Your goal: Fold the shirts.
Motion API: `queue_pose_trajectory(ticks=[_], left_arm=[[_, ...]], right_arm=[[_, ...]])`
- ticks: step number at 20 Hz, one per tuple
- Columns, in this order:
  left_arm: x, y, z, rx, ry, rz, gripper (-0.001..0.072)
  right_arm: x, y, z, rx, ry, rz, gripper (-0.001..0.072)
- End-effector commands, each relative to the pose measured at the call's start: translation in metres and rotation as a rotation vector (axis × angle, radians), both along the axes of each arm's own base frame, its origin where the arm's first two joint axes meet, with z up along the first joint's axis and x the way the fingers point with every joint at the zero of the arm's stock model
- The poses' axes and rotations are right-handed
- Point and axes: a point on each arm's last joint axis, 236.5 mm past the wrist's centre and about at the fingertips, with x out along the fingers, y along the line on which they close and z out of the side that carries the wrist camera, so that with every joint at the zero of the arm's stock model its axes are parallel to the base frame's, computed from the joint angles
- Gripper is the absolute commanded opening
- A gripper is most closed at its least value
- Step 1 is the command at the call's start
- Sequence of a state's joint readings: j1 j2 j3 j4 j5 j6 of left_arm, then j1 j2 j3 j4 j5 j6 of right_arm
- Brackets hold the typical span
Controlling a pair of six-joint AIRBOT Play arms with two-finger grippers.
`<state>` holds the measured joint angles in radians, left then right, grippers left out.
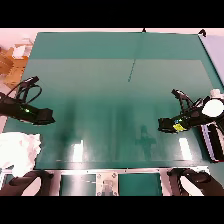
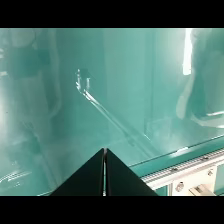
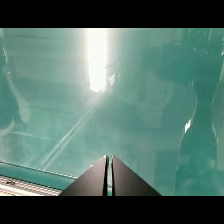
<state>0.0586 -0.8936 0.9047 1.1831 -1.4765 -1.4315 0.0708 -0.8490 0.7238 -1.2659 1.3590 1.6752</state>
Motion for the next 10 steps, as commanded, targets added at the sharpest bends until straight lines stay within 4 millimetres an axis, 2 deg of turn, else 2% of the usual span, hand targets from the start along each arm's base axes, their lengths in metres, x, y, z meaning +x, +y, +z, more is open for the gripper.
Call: queue_pose_trajectory(ticks=[1, 3, 4, 5, 6, 7, 10], left_arm=[[-0.002, 0.040, -0.012, 0.173, 0.013, 0.021, 0.0024], [-0.013, 0.114, -0.017, 0.482, 0.067, 0.101, 0.0025], [-0.015, 0.151, -0.010, 0.635, 0.074, 0.164, 0.0026], [-0.017, 0.173, -0.003, 0.728, 0.073, 0.205, 0.0150], [-0.017, 0.182, -0.003, 0.772, 0.069, 0.211, 0.0604], [-0.017, 0.184, -0.009, 0.782, 0.066, 0.210, 0.0696], [-0.030, 0.194, -0.049, 0.839, 0.104, 0.138, 0.0690]], right_arm=[[-0.001, 0.001, 0.000, 0.002, 0.004, 0.002, 0.0055], [-0.001, 0.001, 0.000, 0.002, 0.004, 0.002, 0.0054], [-0.001, 0.001, 0.000, 0.002, 0.004, 0.002, 0.0055], [-0.001, 0.001, 0.000, 0.002, 0.004, 0.002, 0.0055], [-0.001, 0.001, 0.000, 0.002, 0.004, 0.002, 0.0055], [-0.001, 0.001, 0.000, 0.002, 0.004, 0.002, 0.0055], [-0.001, 0.001, 0.000, 0.002, 0.004, 0.002, 0.0055]])
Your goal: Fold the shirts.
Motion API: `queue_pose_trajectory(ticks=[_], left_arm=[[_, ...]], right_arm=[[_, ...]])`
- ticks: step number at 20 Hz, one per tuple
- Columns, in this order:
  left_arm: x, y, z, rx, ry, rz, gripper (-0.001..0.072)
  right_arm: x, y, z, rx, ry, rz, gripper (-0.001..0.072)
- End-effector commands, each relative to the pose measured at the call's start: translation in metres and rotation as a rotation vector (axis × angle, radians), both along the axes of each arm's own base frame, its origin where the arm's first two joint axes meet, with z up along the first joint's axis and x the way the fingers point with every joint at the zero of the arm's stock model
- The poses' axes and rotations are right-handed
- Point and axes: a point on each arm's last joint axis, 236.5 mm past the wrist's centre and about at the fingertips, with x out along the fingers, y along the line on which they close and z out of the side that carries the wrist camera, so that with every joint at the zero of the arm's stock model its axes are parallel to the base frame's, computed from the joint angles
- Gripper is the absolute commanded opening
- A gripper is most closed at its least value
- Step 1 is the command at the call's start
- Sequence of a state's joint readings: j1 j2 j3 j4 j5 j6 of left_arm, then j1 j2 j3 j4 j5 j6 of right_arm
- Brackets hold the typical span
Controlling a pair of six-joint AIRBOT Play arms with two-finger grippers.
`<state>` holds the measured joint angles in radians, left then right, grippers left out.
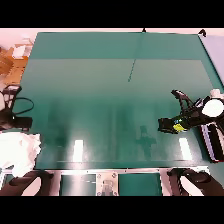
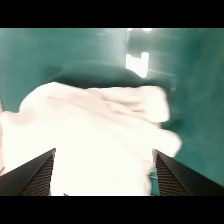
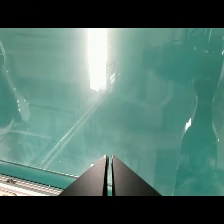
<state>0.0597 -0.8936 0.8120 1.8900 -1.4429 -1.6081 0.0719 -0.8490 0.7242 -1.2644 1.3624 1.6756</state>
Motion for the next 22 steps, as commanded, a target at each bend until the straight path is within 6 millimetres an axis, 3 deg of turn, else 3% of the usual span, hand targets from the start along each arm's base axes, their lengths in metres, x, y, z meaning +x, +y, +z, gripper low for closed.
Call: queue_pose_trajectory(ticks=[1, 4, 9, 10, 13, 14, 16, 19, 22], left_arm=[[-0.012, 0.039, -0.030, 0.184, 0.044, -0.053, 0.0689], [-0.020, 0.052, -0.071, 0.259, 0.064, -0.189, 0.0690], [-0.048, 0.048, -0.128, 0.259, 0.117, -0.346, 0.0688], [-0.054, 0.046, -0.137, 0.248, 0.135, -0.361, 0.0636], [-0.063, 0.045, -0.147, 0.234, 0.216, -0.435, 0.0233], [-0.061, 0.047, -0.141, 0.241, 0.231, -0.442, 0.0030], [-0.044, 0.050, -0.122, 0.255, 0.204, -0.405, 0.0023], [0.008, 0.043, -0.072, 0.225, 0.052, -0.296, 0.0023], [0.085, -0.012, 0.001, -0.023, -0.261, -0.177, 0.0022]], right_arm=[[0.000, 0.000, 0.000, 0.000, 0.000, 0.000, 0.0055], [0.000, 0.000, 0.000, 0.000, 0.000, 0.000, 0.0055], [0.000, 0.000, 0.000, 0.000, 0.000, 0.000, 0.0055], [0.000, 0.000, 0.000, 0.000, 0.000, 0.000, 0.0054], [0.000, 0.000, 0.000, 0.000, 0.000, 0.000, 0.0055], [0.000, 0.000, 0.000, 0.000, 0.000, 0.000, 0.0055], [0.000, 0.000, 0.000, 0.000, 0.000, 0.000, 0.0054], [0.000, 0.000, 0.000, 0.000, 0.000, 0.000, 0.0054], [0.000, 0.000, 0.000, 0.000, 0.000, 0.000, 0.0055]])
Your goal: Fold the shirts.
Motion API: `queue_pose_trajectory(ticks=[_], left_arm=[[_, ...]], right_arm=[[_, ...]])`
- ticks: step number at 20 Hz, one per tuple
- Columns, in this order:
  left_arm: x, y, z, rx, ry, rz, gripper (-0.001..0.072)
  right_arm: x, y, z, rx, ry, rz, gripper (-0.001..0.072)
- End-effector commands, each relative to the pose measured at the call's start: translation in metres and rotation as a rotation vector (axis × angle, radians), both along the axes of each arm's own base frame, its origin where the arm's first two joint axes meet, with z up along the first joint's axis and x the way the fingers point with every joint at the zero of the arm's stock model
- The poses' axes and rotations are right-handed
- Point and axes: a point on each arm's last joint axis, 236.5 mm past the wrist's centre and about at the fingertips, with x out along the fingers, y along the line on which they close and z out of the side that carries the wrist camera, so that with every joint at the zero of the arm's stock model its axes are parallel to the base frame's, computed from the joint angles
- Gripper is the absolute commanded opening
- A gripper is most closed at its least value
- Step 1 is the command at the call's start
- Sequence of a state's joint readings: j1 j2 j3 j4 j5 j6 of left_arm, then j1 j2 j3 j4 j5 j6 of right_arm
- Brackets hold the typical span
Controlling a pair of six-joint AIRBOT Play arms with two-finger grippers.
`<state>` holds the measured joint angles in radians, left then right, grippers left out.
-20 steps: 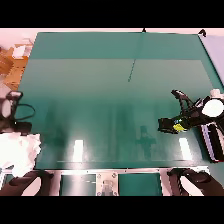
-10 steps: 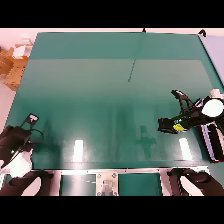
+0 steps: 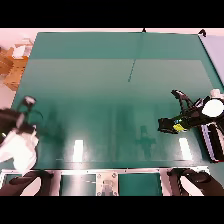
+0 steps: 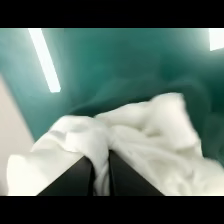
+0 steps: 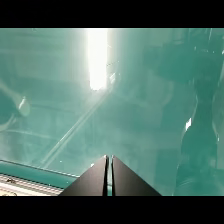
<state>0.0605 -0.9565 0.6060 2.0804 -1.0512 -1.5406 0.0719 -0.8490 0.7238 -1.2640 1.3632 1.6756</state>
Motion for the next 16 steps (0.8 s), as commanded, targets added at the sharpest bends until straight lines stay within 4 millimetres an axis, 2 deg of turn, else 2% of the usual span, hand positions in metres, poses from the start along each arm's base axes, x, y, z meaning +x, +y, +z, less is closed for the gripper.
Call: queue_pose_trajectory(ticks=[1, 3, 4, 5, 6, 7, 9, 11, 12, 13, 14, 15, 16], left_arm=[[0.075, -0.073, 0.088, -0.360, -0.283, 0.046, 0.0023], [0.111, -0.148, 0.157, -0.679, -0.452, -0.046, 0.0023], [0.122, -0.182, 0.188, -0.793, -0.518, -0.120, 0.0022], [0.127, -0.216, 0.214, -0.881, -0.570, -0.194, 0.0022], [0.128, -0.245, 0.228, -0.933, -0.593, -0.255, 0.0023], [0.127, -0.277, 0.234, -0.982, -0.595, -0.311, 0.0023], [0.118, -0.338, 0.231, -1.077, -0.554, -0.399, 0.0023], [0.108, -0.393, 0.214, -1.140, -0.487, -0.469, 0.0024], [0.104, -0.414, 0.201, -1.151, -0.453, -0.496, 0.0025], [0.101, -0.431, 0.187, -1.156, -0.418, -0.507, 0.0208], [0.100, -0.440, 0.175, -1.157, -0.390, -0.501, 0.0650], [0.101, -0.441, 0.168, -1.162, -0.372, -0.471, 0.0714], [0.106, -0.435, 0.171, -1.159, -0.382, -0.449, 0.0715]], right_arm=[[0.000, 0.000, 0.000, 0.000, -0.001, 0.000, 0.0055], [0.000, 0.000, 0.000, 0.000, -0.001, 0.000, 0.0055], [0.000, 0.000, 0.000, 0.000, -0.001, 0.000, 0.0055], [0.000, 0.000, 0.000, 0.000, -0.001, 0.000, 0.0055], [0.000, 0.000, 0.000, 0.000, -0.001, 0.000, 0.0055], [0.000, 0.000, 0.000, 0.000, -0.001, 0.000, 0.0055], [0.000, 0.000, 0.000, 0.000, -0.001, 0.000, 0.0055], [0.000, 0.000, 0.000, 0.000, -0.001, 0.000, 0.0054], [0.000, 0.000, 0.000, 0.000, -0.001, 0.000, 0.0055], [0.000, 0.000, 0.000, 0.000, -0.001, 0.000, 0.0055], [0.000, 0.000, 0.000, 0.000, -0.001, 0.000, 0.0055], [0.000, 0.000, 0.000, 0.000, -0.001, 0.000, 0.0054], [0.000, 0.000, 0.000, 0.000, -0.001, 0.000, 0.0055]])
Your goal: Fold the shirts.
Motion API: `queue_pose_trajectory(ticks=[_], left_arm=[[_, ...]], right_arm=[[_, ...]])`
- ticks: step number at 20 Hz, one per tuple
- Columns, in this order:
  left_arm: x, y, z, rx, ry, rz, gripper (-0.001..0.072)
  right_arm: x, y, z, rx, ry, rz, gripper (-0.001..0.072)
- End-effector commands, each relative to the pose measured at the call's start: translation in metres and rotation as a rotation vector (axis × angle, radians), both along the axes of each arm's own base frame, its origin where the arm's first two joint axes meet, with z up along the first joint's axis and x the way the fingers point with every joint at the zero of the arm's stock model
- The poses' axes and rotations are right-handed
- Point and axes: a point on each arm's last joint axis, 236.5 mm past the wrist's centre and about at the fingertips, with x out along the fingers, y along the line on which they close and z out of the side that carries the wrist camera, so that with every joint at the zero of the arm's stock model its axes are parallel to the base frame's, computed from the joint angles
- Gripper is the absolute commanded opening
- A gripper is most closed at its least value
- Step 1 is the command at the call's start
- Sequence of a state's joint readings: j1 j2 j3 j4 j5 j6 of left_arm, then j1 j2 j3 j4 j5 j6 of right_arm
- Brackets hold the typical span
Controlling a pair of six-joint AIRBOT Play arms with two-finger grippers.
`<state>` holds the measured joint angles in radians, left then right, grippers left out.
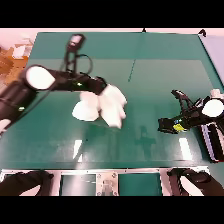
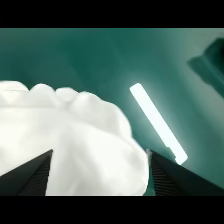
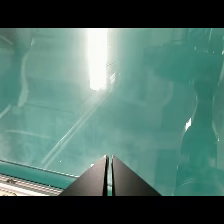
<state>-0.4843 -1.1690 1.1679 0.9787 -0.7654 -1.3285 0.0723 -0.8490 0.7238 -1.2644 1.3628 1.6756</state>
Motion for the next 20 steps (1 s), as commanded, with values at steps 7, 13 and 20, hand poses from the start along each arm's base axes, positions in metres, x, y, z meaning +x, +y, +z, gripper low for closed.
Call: queue_pose_trajectory(ticks=[7, 13, 20], left_arm=[[0.000, 0.127, -0.013, 0.212, 0.212, 0.106, 0.0710], [-0.026, 0.182, -0.094, 0.377, 0.398, 0.181, 0.0710], [-0.007, 0.168, -0.182, 0.216, 0.391, 0.328, 0.0710]], right_arm=[[0.000, 0.000, 0.000, 0.000, -0.001, -0.001, 0.0055], [0.019, 0.010, -0.001, 0.051, -0.075, -0.041, 0.0054], [0.023, 0.070, -0.054, 0.352, -0.086, -0.237, 0.0466]])
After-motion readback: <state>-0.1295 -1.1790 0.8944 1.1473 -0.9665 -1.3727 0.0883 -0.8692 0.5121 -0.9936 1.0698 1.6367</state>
